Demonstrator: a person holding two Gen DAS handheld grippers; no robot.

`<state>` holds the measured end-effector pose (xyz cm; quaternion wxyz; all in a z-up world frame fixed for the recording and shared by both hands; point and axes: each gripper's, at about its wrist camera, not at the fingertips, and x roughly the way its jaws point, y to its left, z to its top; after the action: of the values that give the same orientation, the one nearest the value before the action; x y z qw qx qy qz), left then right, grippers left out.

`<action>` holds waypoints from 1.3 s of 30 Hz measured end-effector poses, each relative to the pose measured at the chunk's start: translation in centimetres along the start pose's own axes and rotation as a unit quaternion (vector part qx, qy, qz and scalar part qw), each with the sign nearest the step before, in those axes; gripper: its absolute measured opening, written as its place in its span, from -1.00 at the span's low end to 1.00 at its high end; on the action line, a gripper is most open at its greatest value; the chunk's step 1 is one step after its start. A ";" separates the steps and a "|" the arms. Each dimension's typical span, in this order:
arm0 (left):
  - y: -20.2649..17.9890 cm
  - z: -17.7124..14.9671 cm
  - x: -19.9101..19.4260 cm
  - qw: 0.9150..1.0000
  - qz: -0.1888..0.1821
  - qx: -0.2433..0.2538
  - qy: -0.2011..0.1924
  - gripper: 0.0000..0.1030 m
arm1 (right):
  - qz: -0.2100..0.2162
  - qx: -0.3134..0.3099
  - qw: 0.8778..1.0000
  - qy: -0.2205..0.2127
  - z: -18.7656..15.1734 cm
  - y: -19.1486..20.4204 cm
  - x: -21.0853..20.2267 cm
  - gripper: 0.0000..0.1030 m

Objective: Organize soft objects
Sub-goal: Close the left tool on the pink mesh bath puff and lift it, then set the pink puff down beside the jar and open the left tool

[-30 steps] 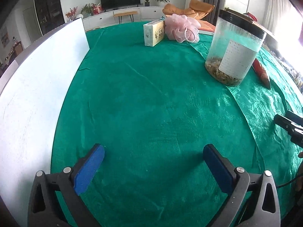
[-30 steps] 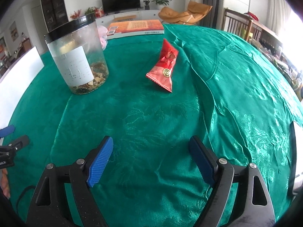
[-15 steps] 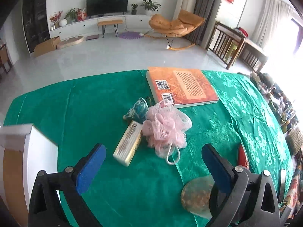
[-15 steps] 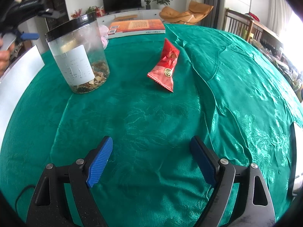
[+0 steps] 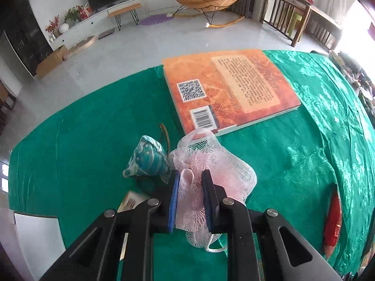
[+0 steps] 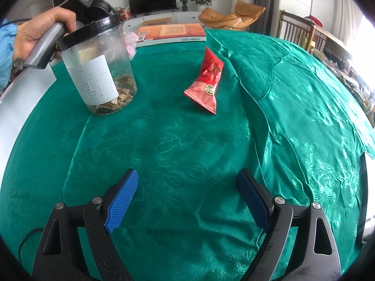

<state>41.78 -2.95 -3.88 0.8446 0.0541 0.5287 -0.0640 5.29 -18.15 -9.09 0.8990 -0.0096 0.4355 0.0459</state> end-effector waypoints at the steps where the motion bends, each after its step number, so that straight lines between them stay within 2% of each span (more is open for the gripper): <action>1: -0.5 0.3 -1.1 1.000 -0.007 0.012 -0.012 -0.72 | 0.000 0.000 1.000 0.000 0.0 0.0 0.0 0.73; 3: -1.5 0.6 -3.8 0.999 -0.037 0.021 -0.034 -0.72 | 0.000 0.000 1.000 0.000 0.0 0.0 0.0 0.73; 6: -4.0 0.5 -8.6 0.992 -0.098 0.045 -0.066 -0.72 | 0.000 0.000 1.000 0.000 0.0 0.0 0.0 0.73; 10: -9.4 -1.1 -13.9 0.973 -0.171 0.124 -0.087 -0.71 | 0.000 0.000 1.000 0.000 0.0 0.0 0.0 0.73; 13: -11.4 -1.7 -16.4 0.968 -0.173 0.153 -0.101 -0.68 | 0.000 0.000 1.000 0.000 0.0 0.0 0.0 0.73; 14: -11.2 -1.4 -16.5 0.969 -0.171 0.150 -0.097 -0.68 | 0.000 0.000 1.000 0.000 0.0 0.0 0.0 0.73; 16: -9.7 -0.7 -15.6 0.977 -0.149 0.127 -0.082 -0.60 | 0.002 0.001 1.000 0.000 0.0 0.0 0.0 0.73; 17: -8.7 -0.4 -14.4 0.982 -0.135 0.112 -0.067 -0.49 | 0.002 0.001 1.000 0.000 0.0 0.0 0.0 0.73; 18: -7.4 0.0 -12.7 0.988 -0.116 0.093 -0.048 0.06 | 0.002 0.001 1.000 0.000 0.0 0.0 0.0 0.73; 19: -5.9 0.3 -11.0 0.992 -0.093 0.073 -0.036 0.86 | 0.002 0.001 1.000 0.000 0.0 0.0 0.0 0.73; 20: -4.3 0.3 -9.4 0.996 -0.064 0.054 -0.035 1.00 | 0.001 0.001 1.000 0.000 0.0 0.0 0.0 0.73; 22: -1.7 0.4 -7.1 0.999 -0.015 0.023 -0.044 0.98 | 0.001 0.001 1.000 0.000 0.0 0.0 0.0 0.73; 26: 1.0 0.7 -3.1 0.999 -0.025 -0.020 -0.015 0.91 | 0.001 0.001 1.000 0.000 0.0 0.0 0.0 0.73; 30: -1.5 0.7 -0.2 0.999 -0.027 0.026 0.017 0.57 | 0.001 0.000 1.000 0.000 0.0 0.0 0.0 0.73; 34: -3.2 0.4 2.4 0.997 -0.014 0.047 0.055 0.49 | 0.001 0.001 1.000 0.000 0.0 0.0 0.0 0.73; 35: -3.3 0.3 2.9 0.997 -0.008 0.046 0.061 0.35 | 0.001 0.001 1.000 0.000 0.0 0.0 0.0 0.73; 36: -3.1 0.3 3.0 0.997 -0.003 0.043 0.065 -0.20 | 0.001 0.001 1.000 0.000 0.0 0.0 0.0 0.73; 37: -3.0 0.4 2.8 0.997 -0.006 0.038 0.065 -0.42 | 0.001 0.001 1.000 0.000 0.0 0.0 0.0 0.73; 39: -2.8 0.8 1.5 0.998 -0.021 0.036 0.050 -0.58 | 0.001 0.001 1.000 0.000 0.0 0.0 0.0 0.73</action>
<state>42.64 -5.88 -4.95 0.8132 0.0769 0.5686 -0.0978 5.31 -18.12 -9.07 0.8989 -0.0084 0.4356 0.0465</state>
